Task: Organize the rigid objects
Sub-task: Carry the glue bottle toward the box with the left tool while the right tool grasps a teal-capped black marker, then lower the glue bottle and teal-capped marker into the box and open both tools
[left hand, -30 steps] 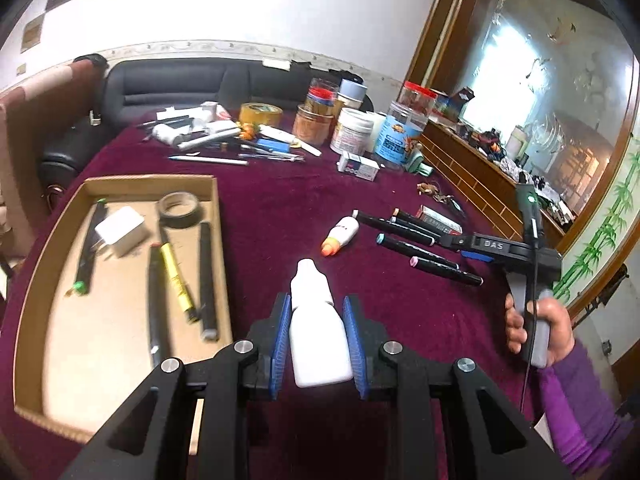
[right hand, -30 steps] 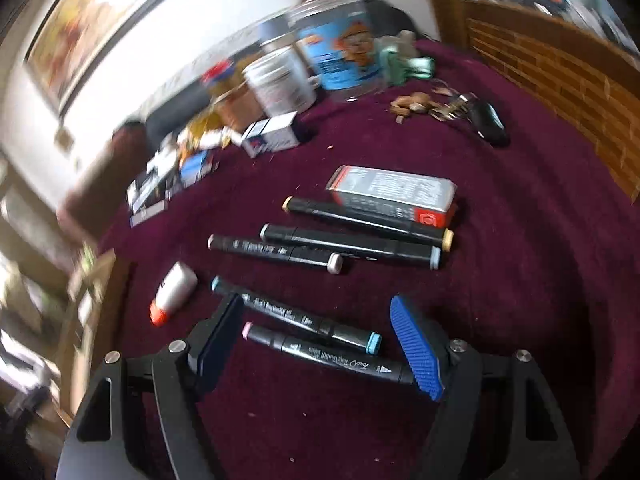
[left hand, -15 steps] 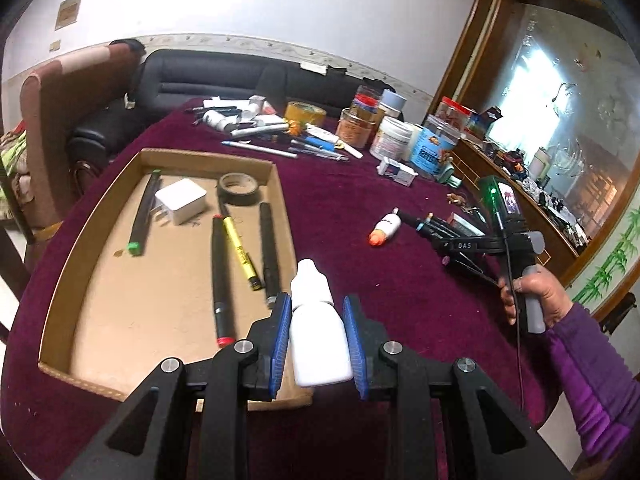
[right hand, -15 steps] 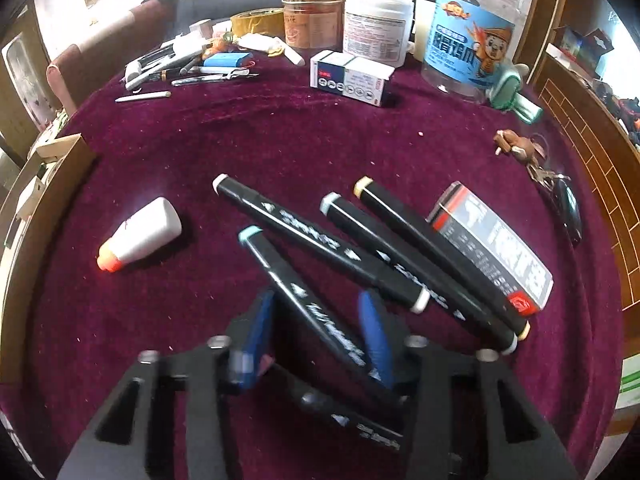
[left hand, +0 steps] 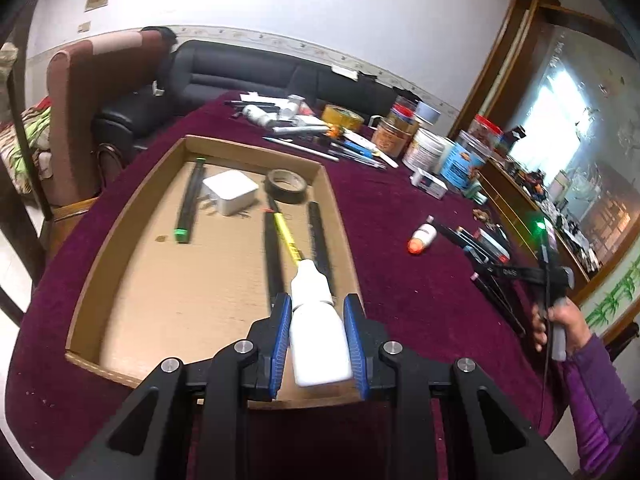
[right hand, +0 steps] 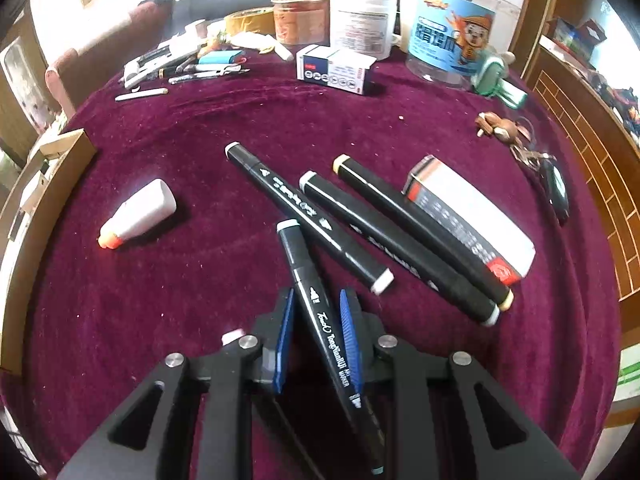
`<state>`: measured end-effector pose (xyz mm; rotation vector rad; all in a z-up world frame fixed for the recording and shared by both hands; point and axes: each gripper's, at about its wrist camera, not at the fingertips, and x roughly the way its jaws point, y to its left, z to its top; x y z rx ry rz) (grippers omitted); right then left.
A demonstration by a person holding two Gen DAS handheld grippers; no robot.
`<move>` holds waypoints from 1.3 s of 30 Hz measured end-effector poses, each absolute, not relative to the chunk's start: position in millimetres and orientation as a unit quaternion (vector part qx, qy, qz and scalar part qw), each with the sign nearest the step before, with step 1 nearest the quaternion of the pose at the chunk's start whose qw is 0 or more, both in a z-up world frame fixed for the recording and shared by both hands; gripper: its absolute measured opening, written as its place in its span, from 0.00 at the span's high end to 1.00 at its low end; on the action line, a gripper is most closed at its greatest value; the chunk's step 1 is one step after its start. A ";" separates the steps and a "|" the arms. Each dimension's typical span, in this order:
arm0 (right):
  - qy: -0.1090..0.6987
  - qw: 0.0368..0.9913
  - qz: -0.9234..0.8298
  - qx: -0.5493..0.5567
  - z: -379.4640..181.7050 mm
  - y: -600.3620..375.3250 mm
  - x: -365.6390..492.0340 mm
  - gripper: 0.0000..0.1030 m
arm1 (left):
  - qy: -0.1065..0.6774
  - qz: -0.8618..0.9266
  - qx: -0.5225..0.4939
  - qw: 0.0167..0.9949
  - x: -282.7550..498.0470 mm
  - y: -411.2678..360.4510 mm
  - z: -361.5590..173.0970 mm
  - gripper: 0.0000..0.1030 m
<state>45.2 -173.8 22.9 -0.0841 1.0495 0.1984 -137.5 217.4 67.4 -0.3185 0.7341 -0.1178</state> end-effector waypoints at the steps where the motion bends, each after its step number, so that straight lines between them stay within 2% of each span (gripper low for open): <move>1: 0.497 0.862 0.101 -0.022 25.8 -177.9 42.9 0.85 | 0.356 -0.049 -0.155 0.920 -137.8 223.1 68.1 0.73; 6: 0.463 0.865 0.164 0.100 54.6 -197.8 29.6 0.86 | 0.361 -0.011 -0.141 0.922 -130.9 249.4 68.1 0.73; 10: 0.435 0.863 0.204 0.152 75.1 -192.2 20.0 0.86 | 0.376 0.018 -0.126 0.918 -116.2 266.6 61.1 0.73; 15: 0.412 0.865 0.243 0.153 101.4 -155.9 8.8 0.86 | 0.403 0.046 -0.112 0.907 -92.9 281.4 47.2 0.73; 22: 0.421 0.837 0.315 0.153 116.3 -87.5 1.1 0.86 | 0.434 0.060 -0.106 0.893 -72.0 291.5 30.8 0.73; 36: 0.499 0.769 0.377 0.135 80.2 70.1 1.5 0.85 | 0.433 0.067 -0.128 0.890 -67.2 307.0 23.1 0.72; 37: 0.504 0.765 0.378 0.132 76.8 78.6 2.0 0.85 | 0.433 0.065 -0.130 0.890 -67.8 307.1 23.5 0.72; 38: 0.509 0.762 0.379 0.128 73.6 87.7 2.2 0.85 | 0.432 0.061 -0.131 0.890 -68.3 307.0 24.0 0.66; 39: 0.514 0.760 0.379 0.125 70.6 94.7 2.4 0.85 | 0.430 0.056 -0.135 0.891 -69.3 307.0 25.1 0.56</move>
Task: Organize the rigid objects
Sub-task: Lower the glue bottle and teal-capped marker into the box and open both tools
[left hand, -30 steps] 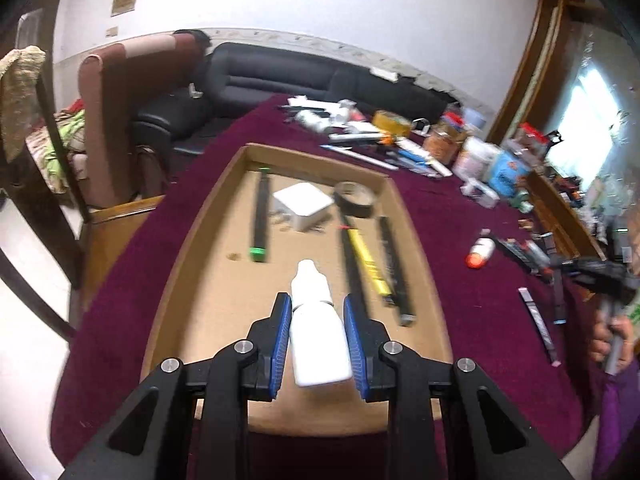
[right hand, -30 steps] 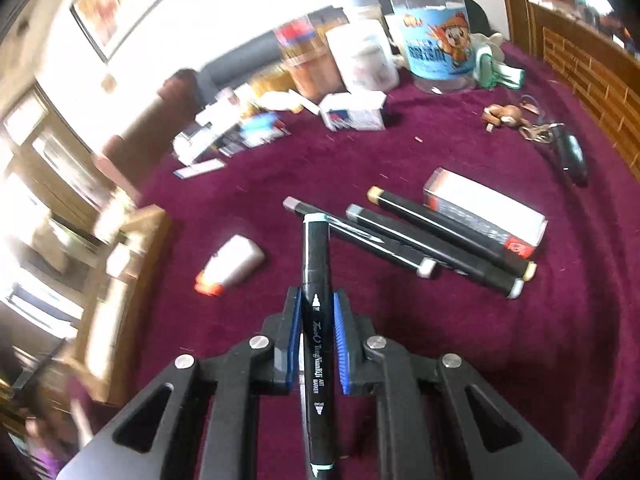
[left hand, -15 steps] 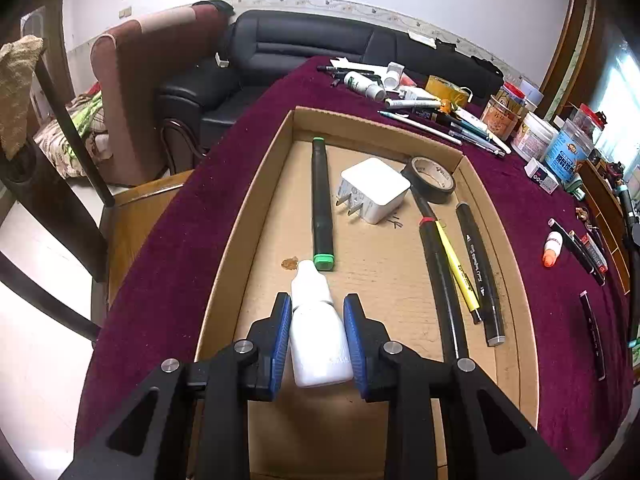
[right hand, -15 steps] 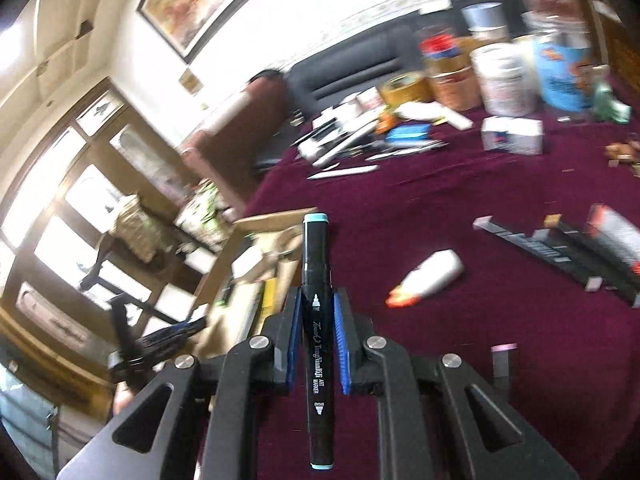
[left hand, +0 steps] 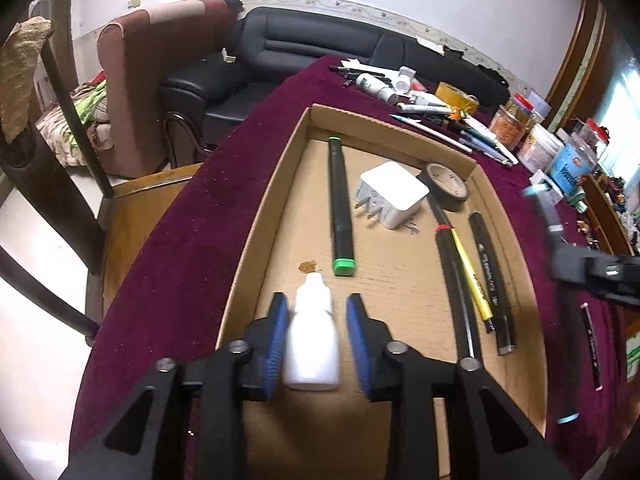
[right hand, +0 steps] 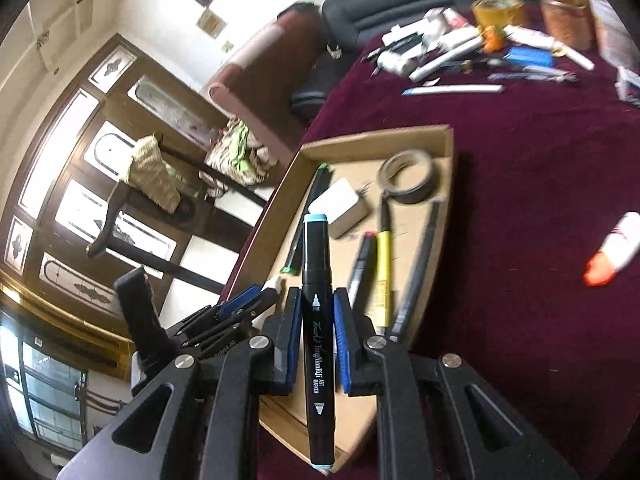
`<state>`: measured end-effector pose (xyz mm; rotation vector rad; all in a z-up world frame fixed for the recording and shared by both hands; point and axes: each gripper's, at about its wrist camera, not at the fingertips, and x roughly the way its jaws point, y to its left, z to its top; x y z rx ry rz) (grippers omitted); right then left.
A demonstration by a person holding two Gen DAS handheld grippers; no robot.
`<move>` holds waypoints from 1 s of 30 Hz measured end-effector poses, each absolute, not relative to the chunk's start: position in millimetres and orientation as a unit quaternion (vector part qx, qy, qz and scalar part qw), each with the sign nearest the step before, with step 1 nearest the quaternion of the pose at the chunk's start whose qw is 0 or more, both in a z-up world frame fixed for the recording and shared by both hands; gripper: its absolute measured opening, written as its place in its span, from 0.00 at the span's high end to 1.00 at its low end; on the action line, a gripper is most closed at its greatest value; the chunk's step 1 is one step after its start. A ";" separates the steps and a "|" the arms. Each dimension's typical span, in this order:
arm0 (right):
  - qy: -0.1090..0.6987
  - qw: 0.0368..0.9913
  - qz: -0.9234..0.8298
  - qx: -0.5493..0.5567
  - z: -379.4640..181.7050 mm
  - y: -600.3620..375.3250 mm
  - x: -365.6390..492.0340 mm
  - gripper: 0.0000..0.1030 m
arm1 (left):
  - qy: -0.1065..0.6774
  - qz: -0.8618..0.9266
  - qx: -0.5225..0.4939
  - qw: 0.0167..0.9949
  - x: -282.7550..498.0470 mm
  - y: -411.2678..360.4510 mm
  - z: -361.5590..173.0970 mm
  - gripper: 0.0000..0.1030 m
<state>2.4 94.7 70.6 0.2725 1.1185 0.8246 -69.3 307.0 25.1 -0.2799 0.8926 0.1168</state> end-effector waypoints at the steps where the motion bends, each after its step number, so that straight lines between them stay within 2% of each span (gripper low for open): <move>1: 0.519 0.757 0.378 0.123 67.2 101.2 2.4 0.85 | 0.425 0.049 -0.141 0.893 -72.7 307.6 27.5 0.52; 5: 0.539 0.748 0.370 0.116 53.3 125.2 4.9 0.85 | 0.402 0.039 -0.137 0.904 -89.5 304.9 41.2 0.47; 9: 0.551 0.745 0.361 0.110 43.0 143.9 7.3 0.85 | 0.376 0.042 -0.139 0.915 -112.6 303.3 55.4 0.34; 19: 0.553 0.770 0.314 0.052 23.9 173.0 10.5 0.85 | 0.358 0.080 -0.145 0.919 -138.1 302.3 61.2 0.32; 24: 0.540 0.789 0.293 0.011 22.3 185.0 6.3 0.85 | 0.359 0.081 -0.146 0.918 -139.5 302.7 60.4 0.27; 26: 0.536 0.792 0.293 -0.004 22.4 191.2 3.4 0.80 | 0.361 0.083 -0.144 0.918 -141.0 301.6 60.4 0.26; 28: 0.532 0.794 0.296 -0.008 25.0 193.6 1.3 0.60 | 0.363 0.086 -0.138 0.917 -141.8 299.8 60.8 0.26; 30: 0.517 0.803 0.298 -0.010 32.7 191.0 -2.7 0.53 | 0.363 0.090 -0.131 0.918 -143.7 296.8 62.0 0.26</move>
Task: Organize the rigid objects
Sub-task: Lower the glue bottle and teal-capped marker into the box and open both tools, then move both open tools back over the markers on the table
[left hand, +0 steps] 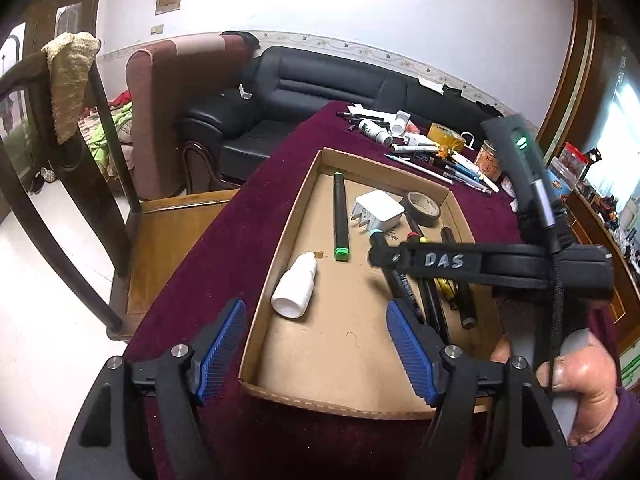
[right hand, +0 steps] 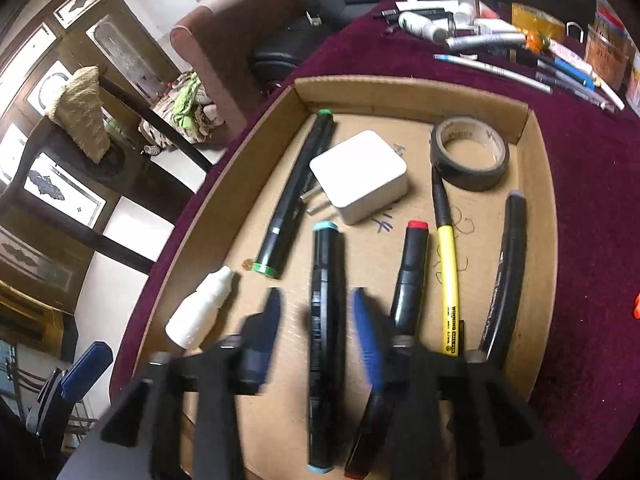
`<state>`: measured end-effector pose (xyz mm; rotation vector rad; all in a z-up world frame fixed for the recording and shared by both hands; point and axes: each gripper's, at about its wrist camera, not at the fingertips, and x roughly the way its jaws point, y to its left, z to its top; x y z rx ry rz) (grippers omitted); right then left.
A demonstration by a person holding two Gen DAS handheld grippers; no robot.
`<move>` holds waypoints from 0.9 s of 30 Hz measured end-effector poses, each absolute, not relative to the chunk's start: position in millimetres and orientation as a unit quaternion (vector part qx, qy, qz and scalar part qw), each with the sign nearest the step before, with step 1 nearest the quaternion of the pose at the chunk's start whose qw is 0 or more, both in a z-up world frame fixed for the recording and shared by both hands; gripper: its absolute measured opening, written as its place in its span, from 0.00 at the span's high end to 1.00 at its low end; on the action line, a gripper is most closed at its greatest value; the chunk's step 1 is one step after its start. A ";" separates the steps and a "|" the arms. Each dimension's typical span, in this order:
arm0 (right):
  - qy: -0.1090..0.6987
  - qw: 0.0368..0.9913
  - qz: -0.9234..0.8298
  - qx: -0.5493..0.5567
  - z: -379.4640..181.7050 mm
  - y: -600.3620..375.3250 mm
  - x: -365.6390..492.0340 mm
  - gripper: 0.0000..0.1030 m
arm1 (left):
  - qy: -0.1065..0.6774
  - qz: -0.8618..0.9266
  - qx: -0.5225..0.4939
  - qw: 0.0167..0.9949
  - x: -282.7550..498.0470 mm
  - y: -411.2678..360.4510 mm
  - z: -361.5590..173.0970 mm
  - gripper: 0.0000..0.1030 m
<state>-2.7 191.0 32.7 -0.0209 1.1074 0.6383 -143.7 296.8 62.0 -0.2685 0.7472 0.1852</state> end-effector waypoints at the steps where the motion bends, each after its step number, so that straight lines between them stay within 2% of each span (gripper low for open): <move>1: 0.511 0.806 0.299 -0.011 36.4 189.0 -4.2 0.53 | 0.363 0.092 -0.127 0.919 -144.7 295.0 63.1 0.26; 5: 0.474 0.828 0.298 -0.021 58.6 165.6 -15.5 0.51 | 0.356 0.098 -0.109 0.923 -148.9 284.0 70.1 0.25; 7: 0.456 0.841 0.290 -0.029 68.1 151.4 -21.1 0.45 | 0.353 0.101 -0.096 0.925 -149.5 275.8 73.2 0.23; 14: 0.388 0.890 0.239 -0.021 98.1 63.2 -32.1 0.44 | 0.351 0.098 -0.044 0.930 -150.2 236.9 79.1 0.21; 19: 0.341 0.924 0.168 -0.028 111.4 -5.9 -37.9 0.28 | 0.358 0.080 -0.009 0.930 -145.2 204.4 80.3 0.20; 27: 0.345 0.935 0.078 0.010 105.3 -125.8 -24.0 0.28 | 0.380 0.028 0.030 0.924 -134.3 147.3 73.9 0.20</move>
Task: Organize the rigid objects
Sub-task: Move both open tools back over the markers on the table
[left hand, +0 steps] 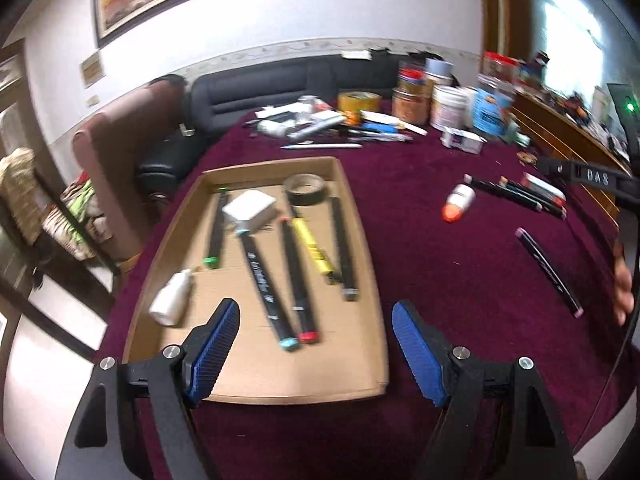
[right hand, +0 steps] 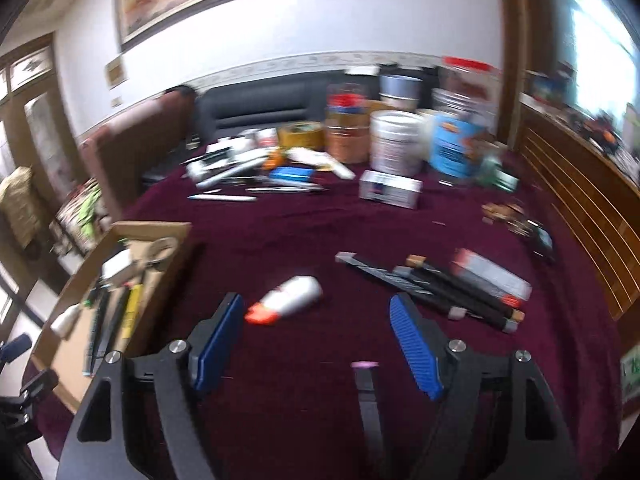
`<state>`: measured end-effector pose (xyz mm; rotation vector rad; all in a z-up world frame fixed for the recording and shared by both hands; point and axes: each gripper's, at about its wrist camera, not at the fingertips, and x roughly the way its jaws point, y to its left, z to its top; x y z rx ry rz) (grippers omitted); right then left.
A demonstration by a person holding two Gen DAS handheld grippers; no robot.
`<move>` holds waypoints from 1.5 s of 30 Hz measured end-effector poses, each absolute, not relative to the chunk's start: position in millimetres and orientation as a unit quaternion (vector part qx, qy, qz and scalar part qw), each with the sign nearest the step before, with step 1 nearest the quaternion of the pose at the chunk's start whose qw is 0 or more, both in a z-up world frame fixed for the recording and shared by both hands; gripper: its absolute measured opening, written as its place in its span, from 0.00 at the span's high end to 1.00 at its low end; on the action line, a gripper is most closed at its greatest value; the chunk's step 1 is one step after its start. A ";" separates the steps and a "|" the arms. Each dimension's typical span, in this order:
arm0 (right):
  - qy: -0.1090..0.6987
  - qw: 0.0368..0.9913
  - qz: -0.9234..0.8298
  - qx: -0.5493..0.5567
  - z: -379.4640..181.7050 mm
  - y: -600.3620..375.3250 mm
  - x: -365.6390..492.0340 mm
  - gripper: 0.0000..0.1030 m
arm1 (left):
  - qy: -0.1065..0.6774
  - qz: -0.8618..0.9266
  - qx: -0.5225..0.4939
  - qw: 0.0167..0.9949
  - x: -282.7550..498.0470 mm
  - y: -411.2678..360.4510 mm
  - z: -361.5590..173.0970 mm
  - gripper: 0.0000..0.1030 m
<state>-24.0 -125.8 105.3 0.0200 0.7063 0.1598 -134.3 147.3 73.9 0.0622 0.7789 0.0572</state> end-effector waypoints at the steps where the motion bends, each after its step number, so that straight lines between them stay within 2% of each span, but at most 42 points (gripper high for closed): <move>1: 0.347 0.936 0.063 0.021 104.3 -145.0 -21.3 0.28 | 0.382 0.019 0.035 0.923 -133.4 140.0 72.4 0.20; 8: 0.362 0.928 -0.010 0.084 92.6 -239.9 -2.8 0.28 | 0.417 -0.034 0.035 0.908 -122.7 104.2 54.6 0.20; 13: 0.397 0.912 -0.007 0.100 74.7 -262.6 31.8 0.28 | 0.439 -0.050 0.023 0.897 -117.9 91.7 43.8 0.20; 17: 0.431 0.896 -0.002 0.102 52.6 -254.3 71.7 0.28 | 0.441 -0.044 0.020 0.896 -119.4 93.0 45.0 0.20; 22: 0.442 0.895 -0.054 0.038 35.9 -233.1 98.0 0.26 | 0.441 -0.034 0.005 0.897 -118.9 104.0 46.7 0.20; 25: 0.457 0.889 0.030 0.021 33.3 -202.1 88.7 0.26 | 0.444 -0.033 -0.009 0.895 -115.5 108.6 43.8 0.20; 27: 0.506 0.854 0.116 0.043 21.4 -178.4 81.5 0.25 | 0.449 -0.043 -0.020 0.892 -114.2 107.7 41.2 0.20; 29: 0.504 0.852 0.144 0.022 23.0 -157.6 68.7 0.26 | 0.451 -0.052 -0.022 0.891 -115.3 106.1 39.9 0.20; 32: 0.491 0.841 0.217 0.065 36.9 -148.6 55.0 0.26 | 0.447 -0.055 -0.013 0.893 -118.7 104.1 41.5 0.20; 36: 0.446 0.887 0.113 0.025 54.7 -157.8 67.8 0.26 | 0.443 -0.056 -0.022 0.894 -120.2 107.6 43.8 0.20; 39: 0.467 0.884 0.026 -0.007 32.0 -174.4 98.3 0.26 | 0.445 -0.057 -0.027 0.893 -122.3 109.3 42.7 0.20; 40: 0.493 0.870 0.026 0.003 18.6 -179.8 107.2 0.23 | 0.445 -0.056 -0.027 0.893 -122.6 109.9 42.5 0.20; 41: 0.486 0.874 0.026 -0.011 16.0 -176.6 106.7 0.23 | 0.445 -0.055 -0.027 0.893 -123.0 110.6 42.5 0.20; 43: 0.509 0.858 0.062 -0.023 15.9 -158.9 100.3 0.16 | 0.445 -0.053 -0.029 0.894 -122.2 112.3 42.3 0.20; 45: 0.528 0.839 0.131 0.009 22.2 -145.3 91.8 0.12 | 0.448 -0.057 -0.039 0.891 -120.1 113.8 41.0 0.20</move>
